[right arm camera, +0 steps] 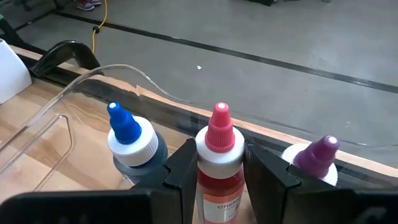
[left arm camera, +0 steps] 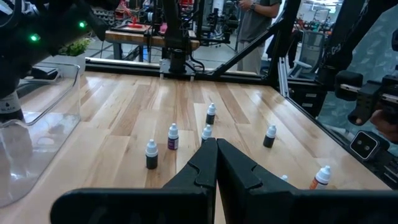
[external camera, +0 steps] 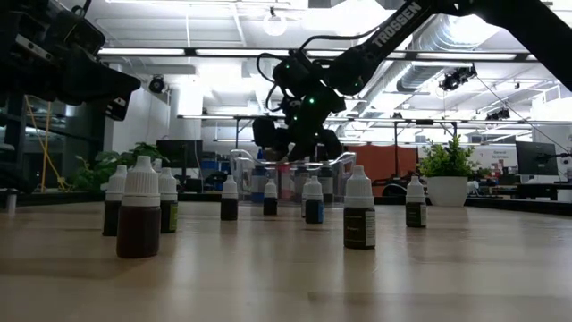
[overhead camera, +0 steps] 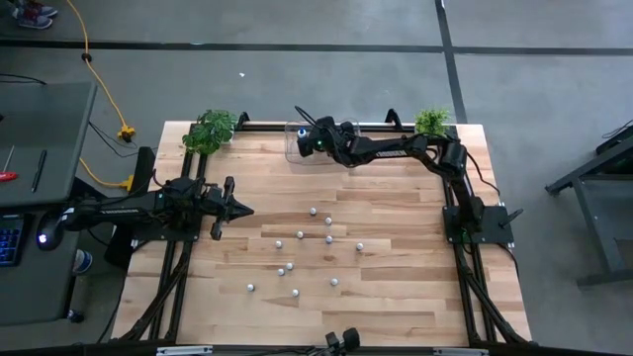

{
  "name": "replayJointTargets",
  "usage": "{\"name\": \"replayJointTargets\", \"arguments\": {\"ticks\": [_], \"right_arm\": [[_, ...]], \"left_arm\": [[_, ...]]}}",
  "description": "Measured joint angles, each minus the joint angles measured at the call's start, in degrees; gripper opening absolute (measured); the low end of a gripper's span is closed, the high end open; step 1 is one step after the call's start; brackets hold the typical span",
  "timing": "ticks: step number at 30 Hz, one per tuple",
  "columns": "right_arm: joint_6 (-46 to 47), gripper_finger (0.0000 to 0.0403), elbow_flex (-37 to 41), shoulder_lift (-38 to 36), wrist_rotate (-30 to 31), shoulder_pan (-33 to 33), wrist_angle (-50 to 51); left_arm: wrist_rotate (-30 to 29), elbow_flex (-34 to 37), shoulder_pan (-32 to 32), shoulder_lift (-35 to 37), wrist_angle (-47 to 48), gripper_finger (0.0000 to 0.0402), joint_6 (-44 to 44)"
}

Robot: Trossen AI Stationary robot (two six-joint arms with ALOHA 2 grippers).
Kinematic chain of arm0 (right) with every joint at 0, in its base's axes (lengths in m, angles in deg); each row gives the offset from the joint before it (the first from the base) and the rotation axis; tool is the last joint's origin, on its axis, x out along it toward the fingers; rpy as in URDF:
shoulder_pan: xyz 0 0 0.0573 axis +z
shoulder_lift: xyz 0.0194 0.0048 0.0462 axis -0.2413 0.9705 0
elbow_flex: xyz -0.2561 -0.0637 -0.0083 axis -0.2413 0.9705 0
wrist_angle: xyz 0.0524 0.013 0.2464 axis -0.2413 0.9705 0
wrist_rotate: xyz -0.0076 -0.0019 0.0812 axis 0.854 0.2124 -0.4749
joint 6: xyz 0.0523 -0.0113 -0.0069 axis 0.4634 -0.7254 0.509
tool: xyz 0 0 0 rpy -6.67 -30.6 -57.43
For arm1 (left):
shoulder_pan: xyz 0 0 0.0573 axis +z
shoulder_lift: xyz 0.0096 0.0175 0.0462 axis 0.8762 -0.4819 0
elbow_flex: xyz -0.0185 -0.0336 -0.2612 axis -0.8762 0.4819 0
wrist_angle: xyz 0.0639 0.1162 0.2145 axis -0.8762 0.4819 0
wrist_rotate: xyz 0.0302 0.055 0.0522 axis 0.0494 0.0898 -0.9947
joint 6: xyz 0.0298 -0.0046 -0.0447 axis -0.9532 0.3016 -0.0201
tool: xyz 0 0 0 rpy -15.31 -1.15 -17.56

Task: Pick & Place food coloring
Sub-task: Put the large pink food coloring bottle into the transparent bin

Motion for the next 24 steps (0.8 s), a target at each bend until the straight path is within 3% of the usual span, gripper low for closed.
{"name": "replayJointTargets", "arguments": {"ticks": [12,24], "right_arm": [[-0.61,0.0108,0.0,0.0,-0.44,0.04,0.12],[-0.63,0.0173,0.0,0.0,0.61,0.17,0.22]], "left_arm": [[-0.17,0.0,-0.02,-0.02,0.0,0.0002,0.0],[-0.17,-0.01,-0.02,-0.01,0.0,0.0002,0.0]]}}
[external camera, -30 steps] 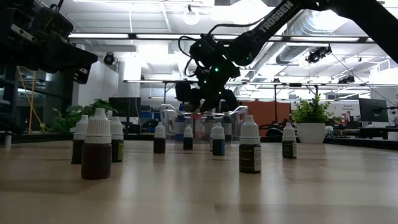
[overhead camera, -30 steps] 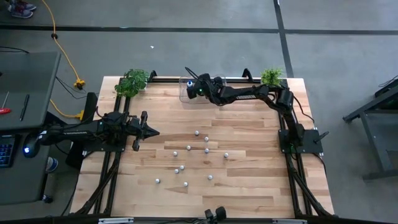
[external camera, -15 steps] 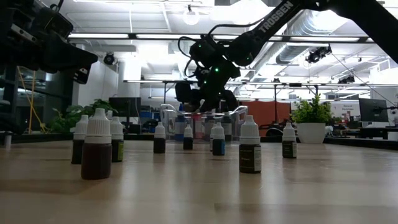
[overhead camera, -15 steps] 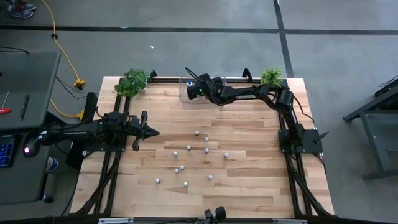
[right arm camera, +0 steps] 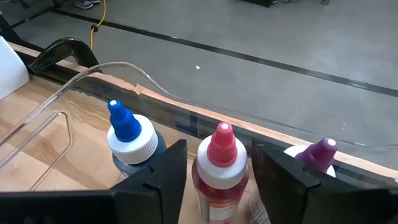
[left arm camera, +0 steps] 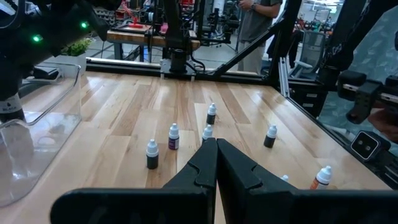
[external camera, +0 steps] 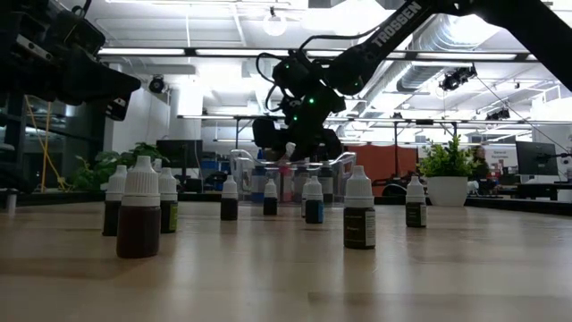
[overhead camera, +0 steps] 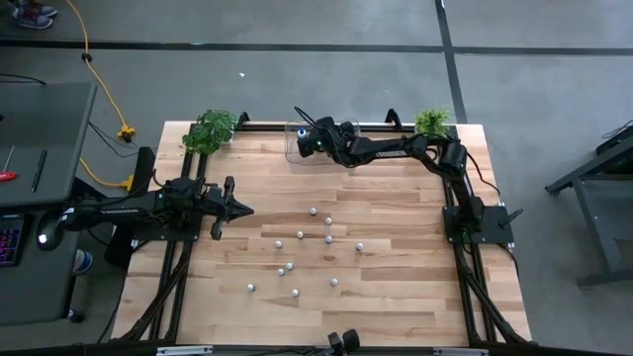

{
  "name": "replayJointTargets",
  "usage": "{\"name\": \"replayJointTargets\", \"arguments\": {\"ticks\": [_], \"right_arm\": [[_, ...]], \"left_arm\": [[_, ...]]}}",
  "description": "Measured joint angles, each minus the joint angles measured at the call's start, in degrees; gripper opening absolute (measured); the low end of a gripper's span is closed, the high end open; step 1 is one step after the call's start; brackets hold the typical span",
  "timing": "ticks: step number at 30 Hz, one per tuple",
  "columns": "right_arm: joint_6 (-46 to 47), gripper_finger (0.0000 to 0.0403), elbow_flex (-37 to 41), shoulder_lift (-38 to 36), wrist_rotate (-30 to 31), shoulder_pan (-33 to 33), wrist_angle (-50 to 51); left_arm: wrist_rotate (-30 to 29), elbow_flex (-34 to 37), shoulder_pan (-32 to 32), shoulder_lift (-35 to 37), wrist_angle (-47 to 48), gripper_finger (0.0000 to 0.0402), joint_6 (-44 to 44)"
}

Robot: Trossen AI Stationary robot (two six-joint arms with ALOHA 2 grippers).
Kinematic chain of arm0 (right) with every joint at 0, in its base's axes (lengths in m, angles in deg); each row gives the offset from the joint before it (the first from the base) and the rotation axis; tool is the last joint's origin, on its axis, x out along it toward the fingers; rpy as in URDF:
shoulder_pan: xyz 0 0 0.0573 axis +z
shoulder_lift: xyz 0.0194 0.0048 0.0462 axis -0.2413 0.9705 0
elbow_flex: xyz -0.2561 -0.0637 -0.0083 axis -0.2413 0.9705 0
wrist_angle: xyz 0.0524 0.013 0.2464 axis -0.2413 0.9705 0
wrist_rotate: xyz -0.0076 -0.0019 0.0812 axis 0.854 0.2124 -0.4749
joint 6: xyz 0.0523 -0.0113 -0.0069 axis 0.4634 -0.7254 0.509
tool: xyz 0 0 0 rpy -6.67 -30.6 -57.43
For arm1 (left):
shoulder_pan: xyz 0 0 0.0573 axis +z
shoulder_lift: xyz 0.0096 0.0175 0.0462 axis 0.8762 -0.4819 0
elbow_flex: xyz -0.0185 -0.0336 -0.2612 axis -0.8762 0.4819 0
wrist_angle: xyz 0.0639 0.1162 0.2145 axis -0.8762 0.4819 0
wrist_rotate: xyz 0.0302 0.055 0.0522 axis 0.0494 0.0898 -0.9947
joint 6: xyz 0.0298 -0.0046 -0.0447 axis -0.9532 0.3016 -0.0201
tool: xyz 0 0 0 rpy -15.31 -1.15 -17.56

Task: Pick & Place food coloring
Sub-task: Put the large pink food coloring bottle into the transparent bin, then put the left small black food coloring bottle into the transparent bin

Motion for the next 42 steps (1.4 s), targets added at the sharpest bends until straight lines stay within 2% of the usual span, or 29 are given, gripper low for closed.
{"name": "replayJointTargets", "arguments": {"ticks": [11,19,26,33,39,42], "right_arm": [[-0.71,0.0212,0.0,0.0,-0.24,0.95,0.29],[-6.63,0.0214,0.02,-1.84,-5.32,1.6,2.37],[-11.73,0.0212,0.02,-6.07,-5.05,1.57,6.62],[-12.29,0.0211,0.02,-8.9,-6.25,1.62,9.25],[-14.04,0.0212,0.02,-13.09,-10.2,1.86,12.66],[-15.32,0.0207,0.02,-15.61,-14.26,2.42,15.65]], "left_arm": [[0.02,0.01,0.02,0.01,0.0,0.0002,0.0],[0.04,0.01,0.0,0.01,-0.01,0.0002,0.0],[0.04,-0.01,0.01,0.0,-0.02,0.0002,0.0],[0.02,0.0,0.0,0.0,-0.01,0.0002,0.0],[0.02,0.0,0.01,0.0,-0.01,0.0002,0.0],[0.01,0.0,0.0,0.01,-0.02,0.0002,0.0]]}}
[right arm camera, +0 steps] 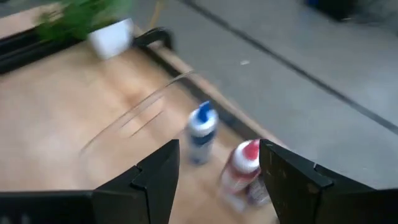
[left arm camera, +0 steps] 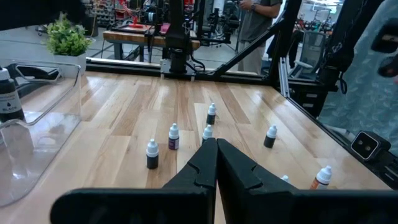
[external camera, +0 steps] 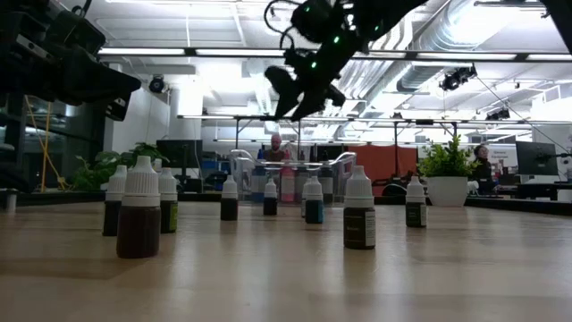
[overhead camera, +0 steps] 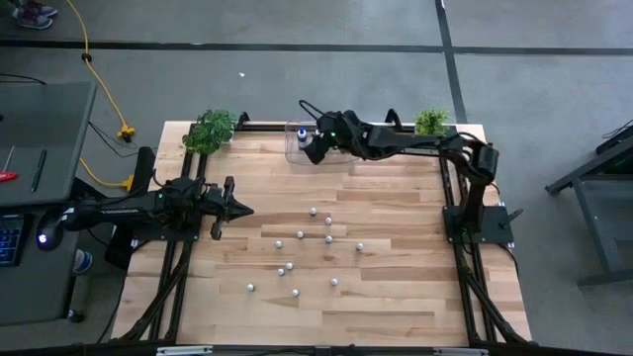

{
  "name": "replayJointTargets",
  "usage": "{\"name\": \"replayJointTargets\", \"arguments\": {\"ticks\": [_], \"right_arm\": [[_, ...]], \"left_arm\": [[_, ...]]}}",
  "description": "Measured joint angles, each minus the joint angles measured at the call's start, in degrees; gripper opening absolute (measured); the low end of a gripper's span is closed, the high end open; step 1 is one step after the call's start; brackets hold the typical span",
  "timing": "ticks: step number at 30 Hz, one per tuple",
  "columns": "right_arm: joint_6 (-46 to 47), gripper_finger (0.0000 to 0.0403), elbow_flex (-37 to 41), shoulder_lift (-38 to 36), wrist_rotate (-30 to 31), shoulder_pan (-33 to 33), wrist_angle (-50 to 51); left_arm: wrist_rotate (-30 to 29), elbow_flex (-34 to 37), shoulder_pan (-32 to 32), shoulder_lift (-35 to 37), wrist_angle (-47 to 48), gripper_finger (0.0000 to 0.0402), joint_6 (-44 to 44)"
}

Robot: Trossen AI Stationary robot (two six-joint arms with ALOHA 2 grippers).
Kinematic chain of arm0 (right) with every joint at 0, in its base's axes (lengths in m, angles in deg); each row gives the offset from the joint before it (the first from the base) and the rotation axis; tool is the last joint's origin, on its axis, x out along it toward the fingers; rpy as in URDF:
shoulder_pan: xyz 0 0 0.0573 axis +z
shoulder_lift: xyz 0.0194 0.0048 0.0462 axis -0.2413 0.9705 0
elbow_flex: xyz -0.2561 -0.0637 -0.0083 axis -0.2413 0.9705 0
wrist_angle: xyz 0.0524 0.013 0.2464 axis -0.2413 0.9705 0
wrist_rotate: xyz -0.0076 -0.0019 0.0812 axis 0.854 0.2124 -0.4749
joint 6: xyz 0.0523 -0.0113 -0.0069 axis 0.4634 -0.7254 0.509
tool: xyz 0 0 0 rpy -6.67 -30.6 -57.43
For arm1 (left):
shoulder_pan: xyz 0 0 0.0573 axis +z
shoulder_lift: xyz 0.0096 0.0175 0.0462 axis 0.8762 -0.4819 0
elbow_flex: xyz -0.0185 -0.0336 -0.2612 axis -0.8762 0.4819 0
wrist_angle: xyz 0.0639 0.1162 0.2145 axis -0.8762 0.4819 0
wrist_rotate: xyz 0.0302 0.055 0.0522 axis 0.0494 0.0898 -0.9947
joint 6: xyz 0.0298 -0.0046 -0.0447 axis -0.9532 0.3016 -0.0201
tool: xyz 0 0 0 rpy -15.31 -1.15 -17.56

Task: Pick & Place food coloring
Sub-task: Put the left small black food coloring bottle into the transparent bin

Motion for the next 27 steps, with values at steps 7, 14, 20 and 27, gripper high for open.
{"name": "replayJointTargets", "arguments": {"ticks": [7,14,20,27], "right_arm": [[-3.8,0.0189,0.0,-6.03,-12.93,2.84,6.8],[-9.16,0.0156,0.04,-12.13,-24.03,7.09,11.55],[-14.17,0.0123,0.04,-18.08,-24.97,12.13,22.06],[-16.24,0.0092,0.32,-25.26,-24.23,17.97,36.19]], "left_arm": [[-0.01,-0.01,0.02,0.0,0.0,0.0002,0.0],[-0.03,0.0,0.02,0.0,0.0,0.0002,0.0],[-0.05,0.0,0.0,0.0,0.01,0.0002,0.01],[-0.08,0.0,0.02,0.0,0.0,0.0002,0.0]]}}
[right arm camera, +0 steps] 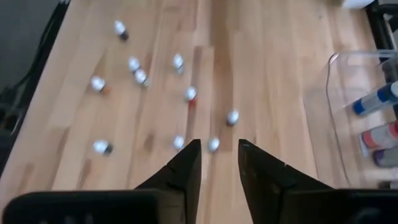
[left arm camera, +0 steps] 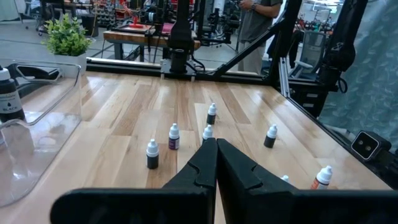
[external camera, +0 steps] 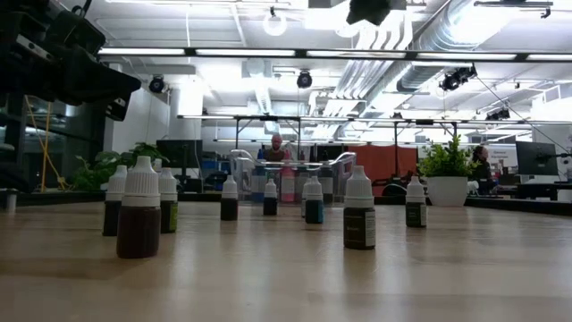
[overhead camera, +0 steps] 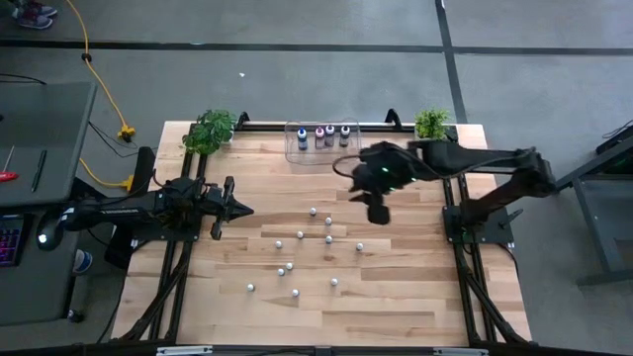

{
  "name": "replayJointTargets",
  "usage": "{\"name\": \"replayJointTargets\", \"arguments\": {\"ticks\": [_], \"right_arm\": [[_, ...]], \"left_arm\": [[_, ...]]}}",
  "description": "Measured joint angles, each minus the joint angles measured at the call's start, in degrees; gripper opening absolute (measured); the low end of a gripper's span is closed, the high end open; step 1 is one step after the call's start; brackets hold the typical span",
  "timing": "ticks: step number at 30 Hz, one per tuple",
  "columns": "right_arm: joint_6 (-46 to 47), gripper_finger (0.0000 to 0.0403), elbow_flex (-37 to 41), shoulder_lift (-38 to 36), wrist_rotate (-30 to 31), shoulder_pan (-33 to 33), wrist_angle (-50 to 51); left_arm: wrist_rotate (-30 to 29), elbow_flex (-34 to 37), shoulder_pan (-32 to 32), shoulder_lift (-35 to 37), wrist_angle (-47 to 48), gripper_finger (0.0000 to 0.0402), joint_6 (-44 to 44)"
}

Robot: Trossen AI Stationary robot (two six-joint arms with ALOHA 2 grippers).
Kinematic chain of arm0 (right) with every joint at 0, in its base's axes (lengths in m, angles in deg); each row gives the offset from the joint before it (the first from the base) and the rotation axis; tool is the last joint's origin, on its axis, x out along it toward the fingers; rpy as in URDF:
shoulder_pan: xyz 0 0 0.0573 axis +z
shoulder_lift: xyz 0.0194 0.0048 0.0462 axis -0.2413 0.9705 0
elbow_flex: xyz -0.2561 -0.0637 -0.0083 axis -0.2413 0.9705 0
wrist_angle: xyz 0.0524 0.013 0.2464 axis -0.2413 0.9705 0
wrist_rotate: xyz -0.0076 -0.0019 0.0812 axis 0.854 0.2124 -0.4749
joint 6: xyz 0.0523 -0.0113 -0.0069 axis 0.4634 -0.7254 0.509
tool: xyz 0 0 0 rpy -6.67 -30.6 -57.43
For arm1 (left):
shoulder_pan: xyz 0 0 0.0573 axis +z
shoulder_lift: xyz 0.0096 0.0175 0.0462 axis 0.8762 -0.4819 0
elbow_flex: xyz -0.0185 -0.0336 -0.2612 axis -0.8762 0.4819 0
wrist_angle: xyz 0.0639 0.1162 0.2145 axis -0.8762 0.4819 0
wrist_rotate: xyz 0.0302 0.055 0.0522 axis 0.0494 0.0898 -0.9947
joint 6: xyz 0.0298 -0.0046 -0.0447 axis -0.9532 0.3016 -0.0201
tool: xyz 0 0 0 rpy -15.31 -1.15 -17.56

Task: Pick & Place food coloring
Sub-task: Put the left small black food coloring bottle into the transparent bin

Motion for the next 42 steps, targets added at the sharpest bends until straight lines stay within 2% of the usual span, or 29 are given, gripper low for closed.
{"name": "replayJointTargets", "arguments": {"ticks": [4,9,15,23,34,42], "right_arm": [[0.15,0.0074,7.43,-6.72,0.8,2.05,-2.69],[6.59,0.005,23.72,-17.3,0.41,3.0,-15.59],[15.54,0.0022,42.51,-30.0,-3.3,3.04,-31.88],[22.49,0.0003,61.14,-45.93,-3.39,3.49,-44.06],[22.51,0.0001,72.82,-64.38,-2.63,4.9,-48.06],[21.98,0.0002,76.26,-72.34,-2.22,4.9,-48.18]], "left_arm": [[0.0,0.01,-0.02,0.0,0.0,0.0002,0.0],[-0.02,-0.01,-0.02,0.0,0.0,0.0002,0.0],[-0.02,-0.01,-0.02,0.0,0.0,0.0002,0.0],[-0.02,0.01,-0.02,-0.02,0.0,0.0002,0.0],[-0.04,0.01,-0.02,0.0,0.0,0.0002,0.0],[-0.04,0.01,-0.01,-0.01,0.0,0.0002,0.0]]}}
